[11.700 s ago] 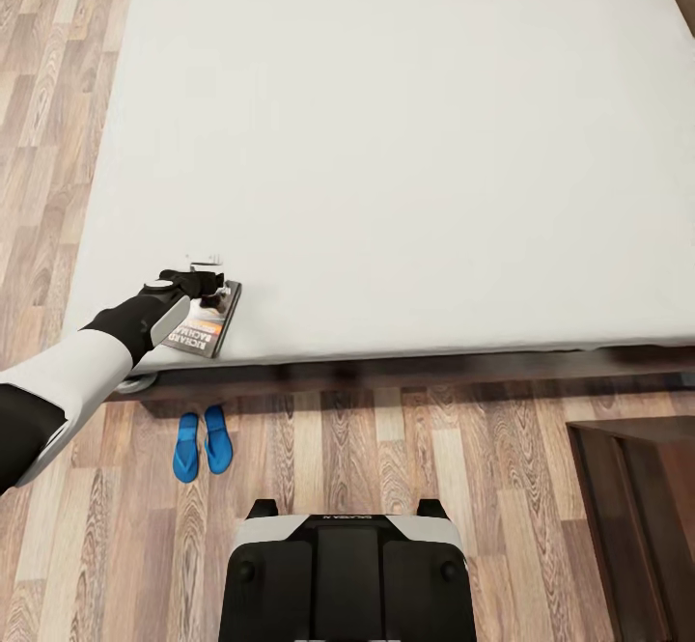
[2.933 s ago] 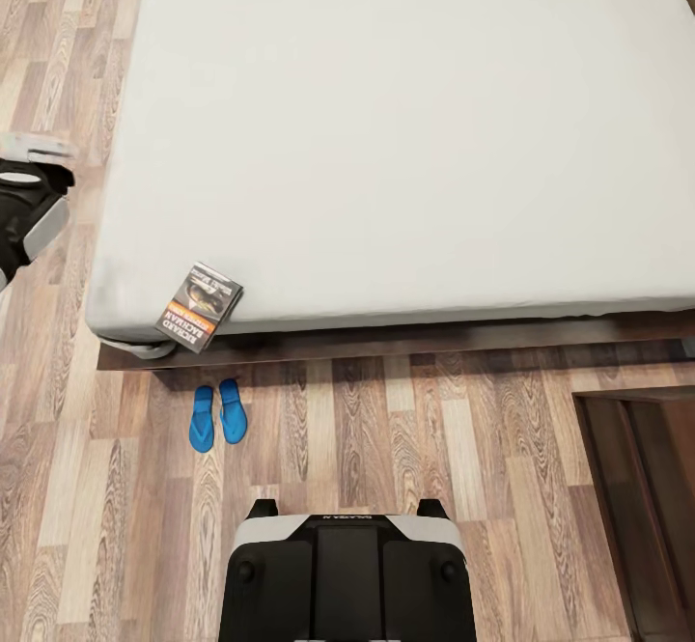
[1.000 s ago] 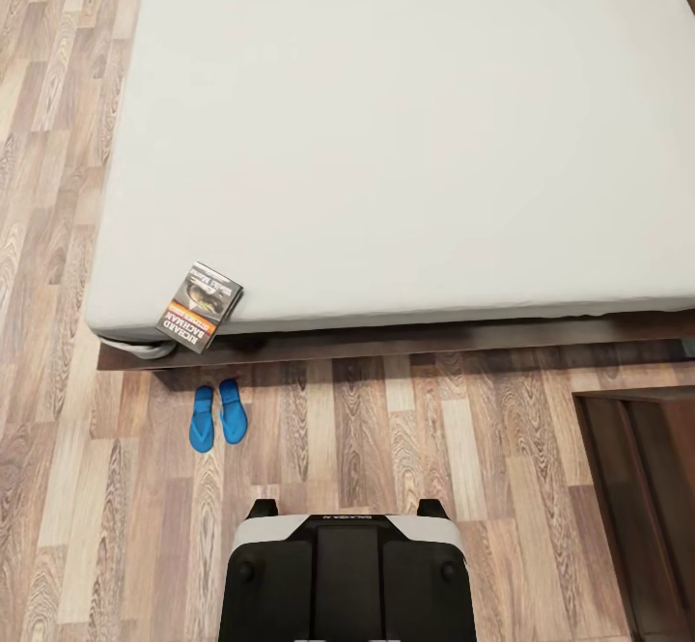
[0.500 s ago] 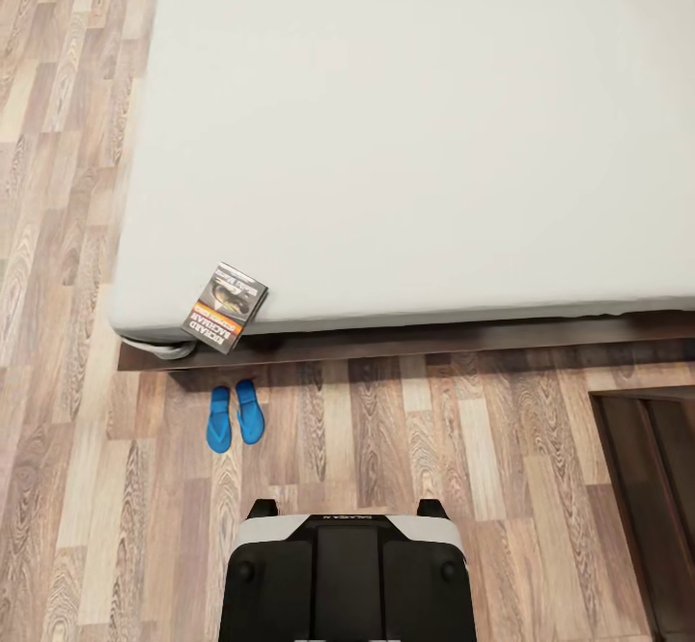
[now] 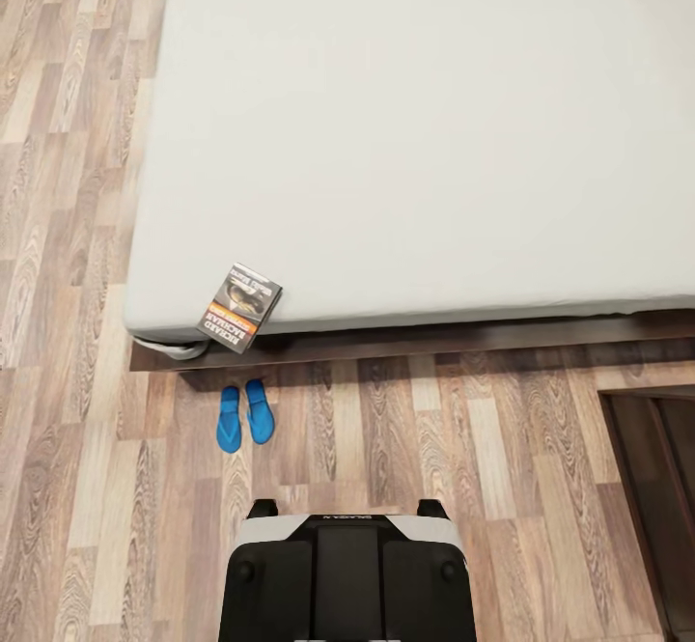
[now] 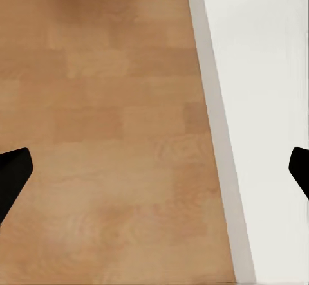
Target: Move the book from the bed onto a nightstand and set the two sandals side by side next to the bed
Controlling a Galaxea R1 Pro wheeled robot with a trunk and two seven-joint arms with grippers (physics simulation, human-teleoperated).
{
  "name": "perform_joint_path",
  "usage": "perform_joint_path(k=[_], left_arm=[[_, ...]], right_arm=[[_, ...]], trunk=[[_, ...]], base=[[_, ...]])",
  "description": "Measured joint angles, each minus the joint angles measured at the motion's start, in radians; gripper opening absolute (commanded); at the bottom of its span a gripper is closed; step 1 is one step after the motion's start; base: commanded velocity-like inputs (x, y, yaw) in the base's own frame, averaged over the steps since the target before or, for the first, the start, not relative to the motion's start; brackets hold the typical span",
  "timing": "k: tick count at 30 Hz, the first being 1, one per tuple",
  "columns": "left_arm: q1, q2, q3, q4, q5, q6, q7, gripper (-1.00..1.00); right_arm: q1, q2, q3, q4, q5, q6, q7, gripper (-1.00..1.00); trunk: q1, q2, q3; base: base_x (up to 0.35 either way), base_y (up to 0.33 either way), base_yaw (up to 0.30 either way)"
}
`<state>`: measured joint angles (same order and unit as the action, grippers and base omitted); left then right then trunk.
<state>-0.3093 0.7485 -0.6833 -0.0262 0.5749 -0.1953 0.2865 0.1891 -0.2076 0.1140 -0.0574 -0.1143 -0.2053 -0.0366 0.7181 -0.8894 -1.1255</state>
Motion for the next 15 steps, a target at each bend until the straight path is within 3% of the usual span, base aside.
perform_joint_path(k=[15], left_arm=[[0.004,-0.002,0.000,0.001,0.000,0.000,-0.002,1.00]], right_arm=[[-0.003,-0.020,-0.073,-0.040,-0.025,0.000,-0.002,1.00]], trunk=[[0.000,0.000,0.000]], base=[[-0.069,0.230,0.000]])
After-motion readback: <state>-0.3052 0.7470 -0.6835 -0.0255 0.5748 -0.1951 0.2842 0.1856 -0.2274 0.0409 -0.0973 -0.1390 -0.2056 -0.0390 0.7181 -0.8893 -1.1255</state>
